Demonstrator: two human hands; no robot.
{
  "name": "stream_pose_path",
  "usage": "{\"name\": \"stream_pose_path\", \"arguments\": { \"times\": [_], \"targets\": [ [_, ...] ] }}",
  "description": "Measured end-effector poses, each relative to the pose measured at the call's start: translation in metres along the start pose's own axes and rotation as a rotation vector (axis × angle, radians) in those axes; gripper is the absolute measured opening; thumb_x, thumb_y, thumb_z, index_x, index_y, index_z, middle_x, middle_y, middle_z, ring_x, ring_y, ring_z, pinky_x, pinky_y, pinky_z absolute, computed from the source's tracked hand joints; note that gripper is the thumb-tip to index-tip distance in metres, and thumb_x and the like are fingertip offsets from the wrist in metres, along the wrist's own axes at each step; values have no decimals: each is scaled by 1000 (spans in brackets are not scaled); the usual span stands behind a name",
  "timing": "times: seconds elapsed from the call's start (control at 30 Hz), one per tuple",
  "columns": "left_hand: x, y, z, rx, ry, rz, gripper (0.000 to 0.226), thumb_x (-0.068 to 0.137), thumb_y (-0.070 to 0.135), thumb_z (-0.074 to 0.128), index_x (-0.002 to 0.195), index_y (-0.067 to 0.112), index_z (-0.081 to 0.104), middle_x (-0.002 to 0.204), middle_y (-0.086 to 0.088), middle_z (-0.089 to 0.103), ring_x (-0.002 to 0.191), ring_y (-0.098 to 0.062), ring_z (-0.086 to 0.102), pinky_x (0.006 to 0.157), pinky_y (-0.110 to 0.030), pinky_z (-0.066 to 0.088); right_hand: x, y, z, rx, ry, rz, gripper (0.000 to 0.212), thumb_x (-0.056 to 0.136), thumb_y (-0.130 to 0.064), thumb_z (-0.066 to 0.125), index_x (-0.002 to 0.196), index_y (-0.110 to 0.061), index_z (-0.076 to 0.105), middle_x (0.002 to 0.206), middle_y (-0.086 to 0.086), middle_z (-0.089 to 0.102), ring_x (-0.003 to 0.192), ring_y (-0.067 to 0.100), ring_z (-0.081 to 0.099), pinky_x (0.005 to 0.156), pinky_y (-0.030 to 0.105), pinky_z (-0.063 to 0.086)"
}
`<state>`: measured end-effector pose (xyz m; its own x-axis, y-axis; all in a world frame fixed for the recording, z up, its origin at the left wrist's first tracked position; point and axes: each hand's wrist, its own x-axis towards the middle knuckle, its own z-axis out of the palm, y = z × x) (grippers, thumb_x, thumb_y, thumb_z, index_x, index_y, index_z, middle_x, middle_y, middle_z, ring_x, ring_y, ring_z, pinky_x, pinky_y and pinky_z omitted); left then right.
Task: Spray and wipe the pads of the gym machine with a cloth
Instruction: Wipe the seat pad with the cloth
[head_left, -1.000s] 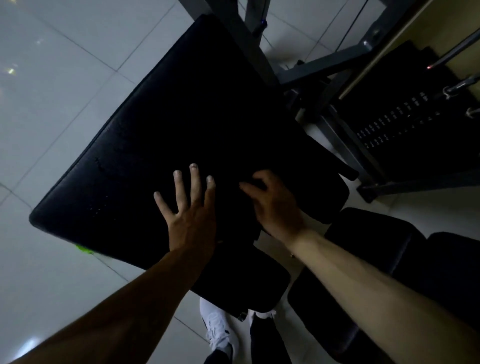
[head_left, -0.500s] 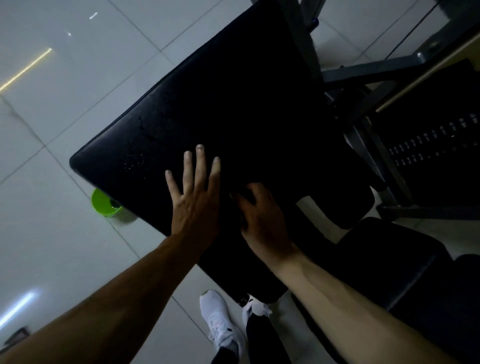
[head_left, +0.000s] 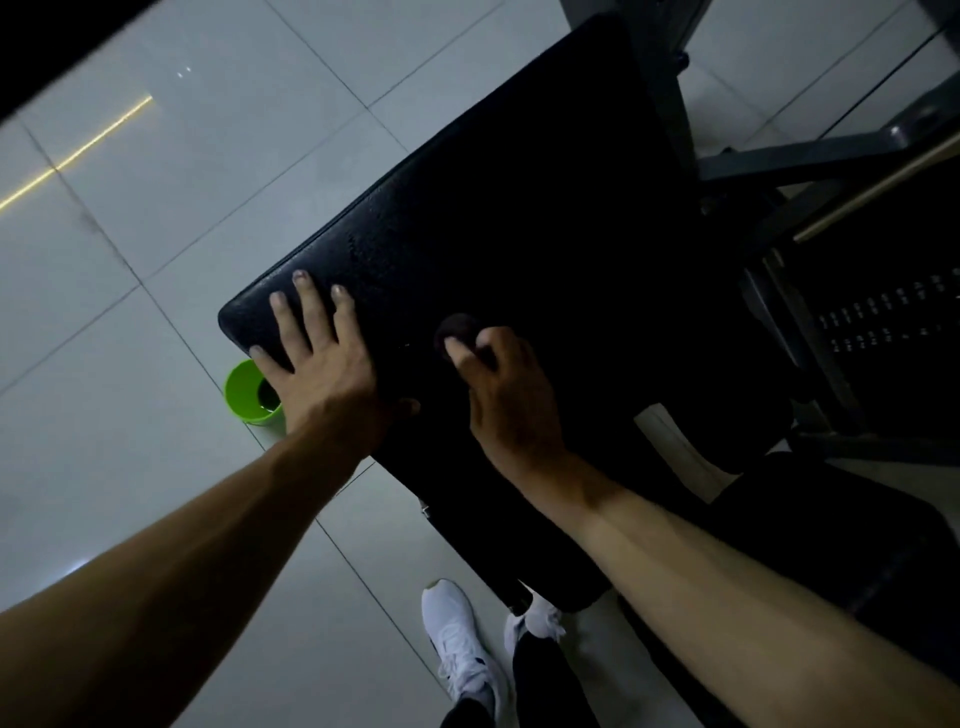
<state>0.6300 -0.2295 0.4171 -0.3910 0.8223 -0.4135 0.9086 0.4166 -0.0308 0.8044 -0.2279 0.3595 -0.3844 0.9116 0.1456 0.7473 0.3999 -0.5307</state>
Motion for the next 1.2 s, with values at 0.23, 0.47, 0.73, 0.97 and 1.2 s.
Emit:
{"name": "stream_pose_path", "arguments": {
  "times": [0.23,0.47,0.73,0.97,1.2],
  "targets": [
    [0,1,-1,-9,-33,0,150,58,55,94,159,21,-12,162,-4,-40,151,-35,-31,120,-71,0,87,81,-38,45,262,324,35,97,-17,51,127,-11,66,114,10,56,103,27,56,92,33,45],
    [-1,2,-2,10,-20,-13,147,61,60,90,159,21,-12,162,-4,-40,151,-33,-31,120,-70,2,59,-20,1,97,70,76,52,84,-5,58,135,-16,66,121,14,55,100,34,57,85,43,55],
    [-3,2,-1,11,-13,-6,149,59,57,92,159,21,-12,163,-4,-37,152,-33,-29,120,-71,5,120,30,-23,53,217,280,41,91,-2,64,130,-12,68,124,14,55,104,35,61,92,42,55],
    [-2,2,-2,-5,-16,-13,137,70,56,85,160,20,-12,163,-5,-38,152,-32,-31,121,-69,1,91,-50,2,67,61,-123,37,93,-21,48,119,-18,73,108,12,58,89,34,56,72,45,52],
    [-4,-1,-2,1,-17,13,147,62,59,89,160,21,-14,162,-4,-39,151,-32,-33,121,-69,2,147,-6,-15,108,266,342,41,86,-1,59,123,-12,71,118,16,57,95,36,62,87,48,56]
  ]
}}
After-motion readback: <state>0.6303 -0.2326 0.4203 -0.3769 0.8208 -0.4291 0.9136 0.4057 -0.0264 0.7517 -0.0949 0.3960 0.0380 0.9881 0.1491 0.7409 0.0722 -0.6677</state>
